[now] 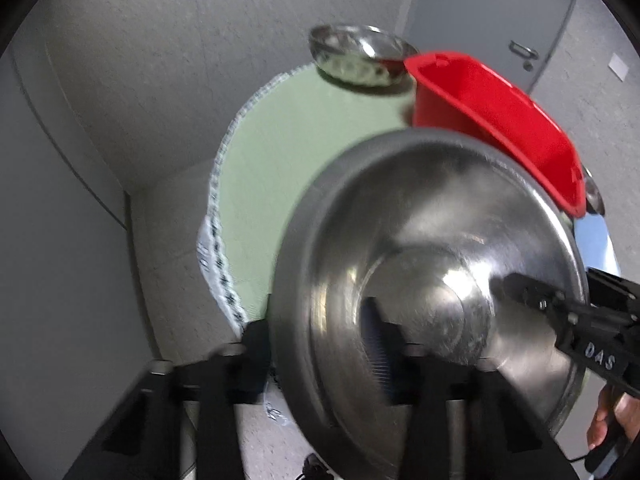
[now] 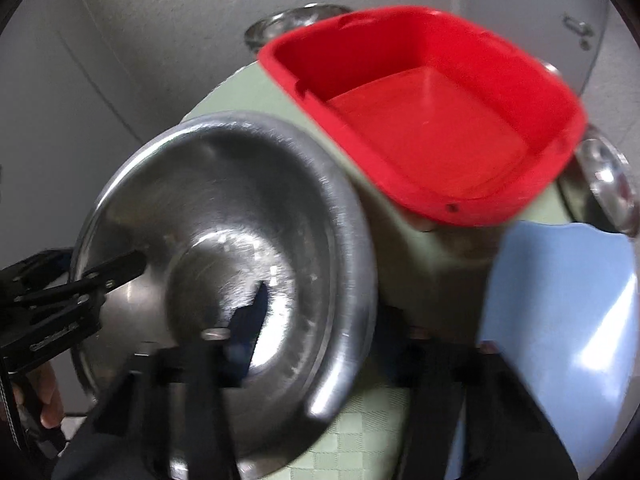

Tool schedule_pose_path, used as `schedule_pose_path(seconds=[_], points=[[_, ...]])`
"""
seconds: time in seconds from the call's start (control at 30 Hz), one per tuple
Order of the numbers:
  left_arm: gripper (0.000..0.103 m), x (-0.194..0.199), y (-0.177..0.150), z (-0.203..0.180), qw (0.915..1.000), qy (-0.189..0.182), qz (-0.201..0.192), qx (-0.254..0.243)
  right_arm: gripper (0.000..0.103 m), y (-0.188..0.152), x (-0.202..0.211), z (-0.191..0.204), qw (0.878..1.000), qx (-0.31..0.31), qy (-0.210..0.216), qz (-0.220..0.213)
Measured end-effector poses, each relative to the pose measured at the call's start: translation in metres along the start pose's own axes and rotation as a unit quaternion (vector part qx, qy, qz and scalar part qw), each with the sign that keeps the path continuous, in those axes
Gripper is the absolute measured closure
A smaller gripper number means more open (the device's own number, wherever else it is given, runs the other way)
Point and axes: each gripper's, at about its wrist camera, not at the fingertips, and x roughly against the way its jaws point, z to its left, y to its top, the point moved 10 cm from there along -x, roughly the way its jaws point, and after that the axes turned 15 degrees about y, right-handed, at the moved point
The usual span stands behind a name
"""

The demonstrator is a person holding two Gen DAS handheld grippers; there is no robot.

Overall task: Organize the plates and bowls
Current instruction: 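Lift the large steel bowl with both grippers and lower it into the red basin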

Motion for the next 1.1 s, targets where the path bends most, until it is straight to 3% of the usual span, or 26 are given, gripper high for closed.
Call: schedule_pose_path(seconds=[0.13, 0.37, 0.47, 0.6, 0.73, 0.87, 0.97, 1.1], points=[[0.084, 0.0, 0.0, 0.004, 0.9999, 0.01, -0.01, -0.006, 0.08, -0.004, 0.001, 0.005, 1.0, 0.004, 0.017, 0.01], [0.088, 0.061, 0.015, 0.008, 0.9975, 0.008, -0.069, -0.014, 0.081, -0.002, 0.04, 0.03, 0.998, 0.021, 0.058, 0.008], [0.088, 0.079, 0.044, 0.003, 0.9942, 0.013, -0.106, -0.017, 0.081, 0.021, 0.064, 0.034, 0.998, 0.027, 0.062, -0.016], [0.088, 0.096, 0.084, -0.016, 0.9891, -0.009, -0.145, -0.025, 0.081, 0.062, 0.1, 0.023, 0.996, 0.029, 0.059, -0.059], [0.088, 0.071, 0.125, -0.05, 0.9879, -0.026, -0.146, -0.046, 0.081, 0.104, 0.114, -0.014, 0.996, 0.023, 0.042, -0.081], [0.088, 0.022, 0.16, -0.083, 0.9909, -0.053, -0.109, -0.058, 0.081, 0.133, 0.107, -0.068, 0.997, -0.004, 0.033, -0.073], [0.088, -0.02, 0.184, -0.099, 0.9927, -0.056, -0.076, -0.075, 0.081, 0.14, 0.088, -0.103, 0.998, -0.029, 0.031, -0.049], [0.088, -0.067, 0.193, -0.112, 0.9941, -0.037, -0.046, -0.091, 0.081, 0.138, 0.068, -0.129, 0.999, -0.043, 0.024, -0.023]])
